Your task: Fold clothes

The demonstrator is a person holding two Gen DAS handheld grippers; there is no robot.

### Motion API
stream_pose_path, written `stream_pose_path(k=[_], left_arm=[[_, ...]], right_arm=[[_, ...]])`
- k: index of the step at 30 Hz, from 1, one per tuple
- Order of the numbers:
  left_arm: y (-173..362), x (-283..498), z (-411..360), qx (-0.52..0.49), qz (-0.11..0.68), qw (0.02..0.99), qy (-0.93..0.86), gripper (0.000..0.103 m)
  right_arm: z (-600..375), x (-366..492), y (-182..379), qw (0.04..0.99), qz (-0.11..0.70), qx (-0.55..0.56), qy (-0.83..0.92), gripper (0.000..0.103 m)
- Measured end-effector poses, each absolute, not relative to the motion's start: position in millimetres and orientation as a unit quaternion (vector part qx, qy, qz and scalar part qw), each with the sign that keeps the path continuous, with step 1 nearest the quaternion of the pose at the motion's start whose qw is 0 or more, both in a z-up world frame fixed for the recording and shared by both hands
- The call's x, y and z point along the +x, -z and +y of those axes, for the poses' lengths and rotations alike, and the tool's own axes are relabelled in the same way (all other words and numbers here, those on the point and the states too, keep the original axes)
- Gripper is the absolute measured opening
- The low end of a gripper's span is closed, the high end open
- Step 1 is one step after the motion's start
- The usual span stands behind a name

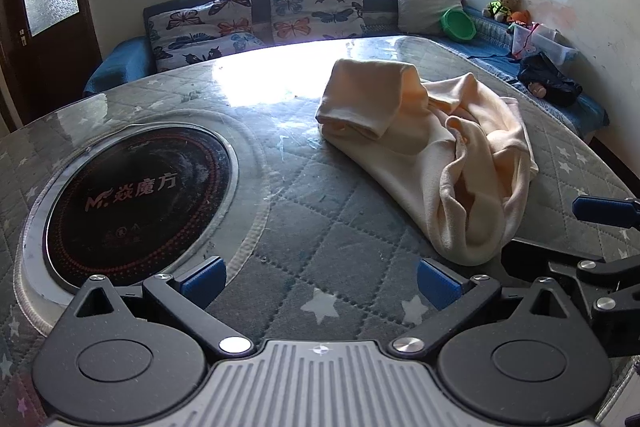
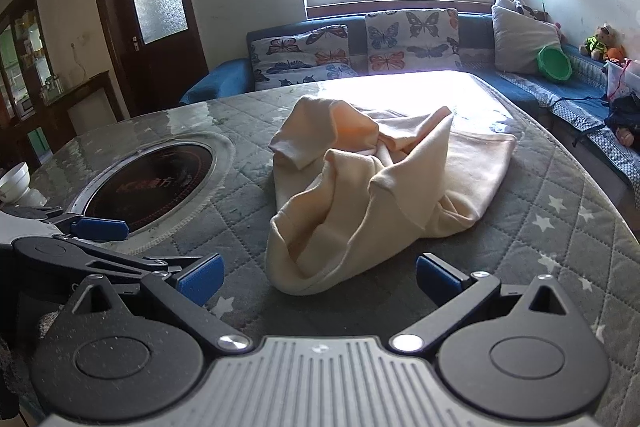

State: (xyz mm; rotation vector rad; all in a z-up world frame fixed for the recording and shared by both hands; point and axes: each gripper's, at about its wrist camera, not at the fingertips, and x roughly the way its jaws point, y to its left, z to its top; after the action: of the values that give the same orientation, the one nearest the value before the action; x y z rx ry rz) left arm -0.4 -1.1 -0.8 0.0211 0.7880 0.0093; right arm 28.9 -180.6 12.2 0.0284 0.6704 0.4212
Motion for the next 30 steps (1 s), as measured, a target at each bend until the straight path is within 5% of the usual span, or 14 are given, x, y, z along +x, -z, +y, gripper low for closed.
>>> stream_pose_path(k=[30], left_arm=[[10, 0, 0, 0.009, 0.406, 0.914, -0.001, 0.103]], right_arm=[[-172, 31, -6, 0.921, 0.342, -0.021, -0.182, 0.103]])
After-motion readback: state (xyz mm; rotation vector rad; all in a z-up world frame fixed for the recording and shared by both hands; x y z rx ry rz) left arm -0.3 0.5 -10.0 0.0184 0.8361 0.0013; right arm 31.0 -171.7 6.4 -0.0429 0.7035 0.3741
